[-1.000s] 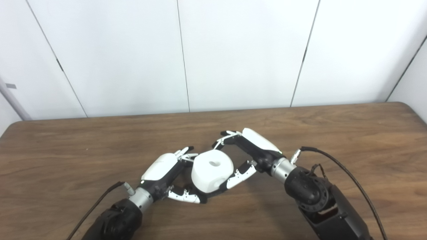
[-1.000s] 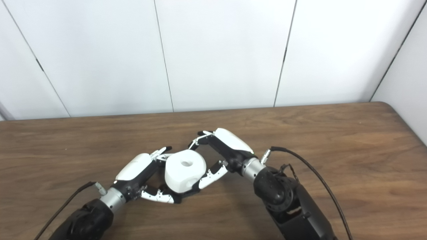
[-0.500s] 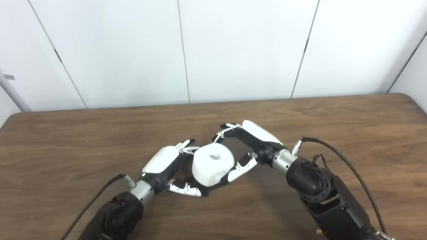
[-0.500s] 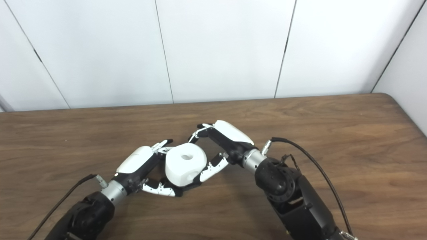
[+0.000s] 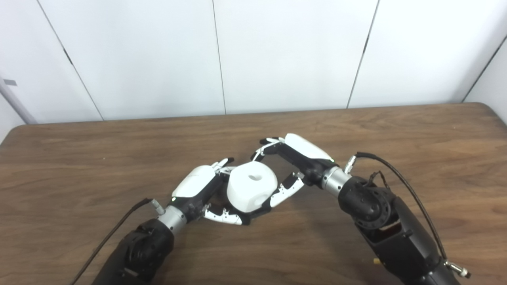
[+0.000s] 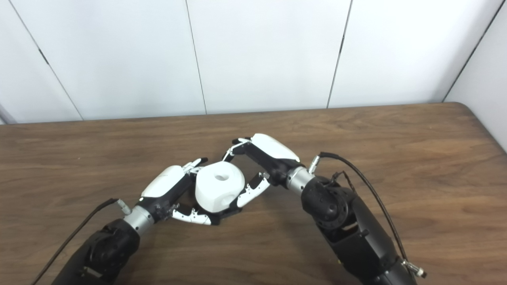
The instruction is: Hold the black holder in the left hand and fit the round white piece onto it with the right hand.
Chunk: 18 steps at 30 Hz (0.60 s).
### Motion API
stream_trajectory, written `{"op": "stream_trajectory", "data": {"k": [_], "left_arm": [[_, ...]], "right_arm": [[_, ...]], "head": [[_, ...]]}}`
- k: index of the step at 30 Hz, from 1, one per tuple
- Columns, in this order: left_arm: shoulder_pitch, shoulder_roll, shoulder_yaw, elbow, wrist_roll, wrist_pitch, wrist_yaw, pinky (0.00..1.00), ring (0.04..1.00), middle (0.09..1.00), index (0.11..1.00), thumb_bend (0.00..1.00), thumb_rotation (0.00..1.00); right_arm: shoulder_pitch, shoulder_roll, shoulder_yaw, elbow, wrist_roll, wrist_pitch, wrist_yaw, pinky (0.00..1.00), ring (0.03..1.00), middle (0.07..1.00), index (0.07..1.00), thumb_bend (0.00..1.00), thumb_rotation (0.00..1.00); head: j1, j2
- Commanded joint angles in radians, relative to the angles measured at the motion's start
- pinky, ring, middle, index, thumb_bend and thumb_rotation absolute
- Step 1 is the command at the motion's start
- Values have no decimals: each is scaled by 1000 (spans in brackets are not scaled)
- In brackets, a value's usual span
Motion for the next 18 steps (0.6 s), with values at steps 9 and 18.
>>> {"op": "stream_trajectory", "data": {"k": [9, 18], "left_arm": [[-17, -8, -7, -56, 8, 10, -19, 1000, 1000, 866, 482, 523, 53], [-19, -17, -18, -69, 19, 33, -25, 1000, 1000, 867, 482, 524, 54]], "right_arm": [[-68, -35, 6, -21, -42, -20, 30, 1000, 928, 746, 478, 526, 138], [-83, -59, 7, -31, -59, -34, 60, 1000, 925, 740, 476, 526, 138]], "head": [[-4, 9], [-5, 15]]}}
